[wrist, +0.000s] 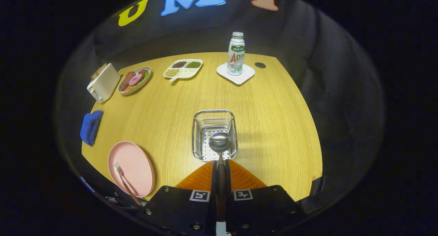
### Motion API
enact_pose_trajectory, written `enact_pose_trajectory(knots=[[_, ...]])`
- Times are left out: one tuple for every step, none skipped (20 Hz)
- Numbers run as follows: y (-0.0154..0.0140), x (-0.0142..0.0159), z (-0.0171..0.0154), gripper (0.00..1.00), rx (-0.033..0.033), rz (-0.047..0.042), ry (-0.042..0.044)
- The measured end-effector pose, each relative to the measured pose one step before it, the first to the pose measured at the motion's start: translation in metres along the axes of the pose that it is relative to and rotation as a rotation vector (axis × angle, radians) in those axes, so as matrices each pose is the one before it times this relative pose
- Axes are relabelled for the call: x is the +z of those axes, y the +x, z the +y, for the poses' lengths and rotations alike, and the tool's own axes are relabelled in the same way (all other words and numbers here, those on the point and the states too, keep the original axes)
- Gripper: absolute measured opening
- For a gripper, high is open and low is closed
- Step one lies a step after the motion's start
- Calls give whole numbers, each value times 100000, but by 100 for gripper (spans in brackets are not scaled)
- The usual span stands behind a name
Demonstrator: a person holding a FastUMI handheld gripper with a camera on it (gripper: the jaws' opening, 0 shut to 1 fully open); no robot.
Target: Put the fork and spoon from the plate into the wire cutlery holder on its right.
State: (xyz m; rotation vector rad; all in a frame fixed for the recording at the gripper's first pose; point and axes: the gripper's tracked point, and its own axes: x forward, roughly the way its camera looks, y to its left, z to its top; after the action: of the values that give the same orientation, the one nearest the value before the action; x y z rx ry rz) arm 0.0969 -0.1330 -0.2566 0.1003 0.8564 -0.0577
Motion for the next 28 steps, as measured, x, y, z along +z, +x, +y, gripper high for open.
enact_pose_trajectory(knots=[[-215,248,-83,12,-403,-906,190],[-28,345,-78,12,-270,-1151,236],[-149,264,-15,19,-420,-925,97],[-151,67,-8,25,28,-560,-476],[-217,71,295,37,1001,-1054,-1088],[-302,207,-153,51,-460,-925,-1378],[-74,336,-149,70,-1199,-1598,-1052],[-231,266,121,70,-131,-1656,-715],[-316,256,353,70,261,-917,-446],[-131,151,304,70,561,-967,-837],[-213,150,318,70,233,-762,-904],[-39,77,207,70,406,-551,-532],[-175,166,347,70,687,-639,244],[-78,284,454,70,938,-907,842],[-178,162,684,70,1514,-677,754],[-169,-11,819,70,2308,-550,243],[-225,135,961,70,2223,-829,-603],[22,177,760,70,1656,-827,-1228],[-85,-4,966,70,1569,-549,-1727],[-4,101,1064,70,2050,-658,-1986],[25,-119,1200,70,2261,-458,-2311],[69,-3,1157,70,2450,-333,-2309],[121,-203,1301,70,2414,-102,-2117],[267,-401,1122,70,2400,330,-1809],[271,-371,1226,70,2264,382,-1480],[332,-329,1093,70,2312,764,-1442],[309,-381,1041,70,1785,828,-1165],[290,-303,883,70,1805,909,-810]])
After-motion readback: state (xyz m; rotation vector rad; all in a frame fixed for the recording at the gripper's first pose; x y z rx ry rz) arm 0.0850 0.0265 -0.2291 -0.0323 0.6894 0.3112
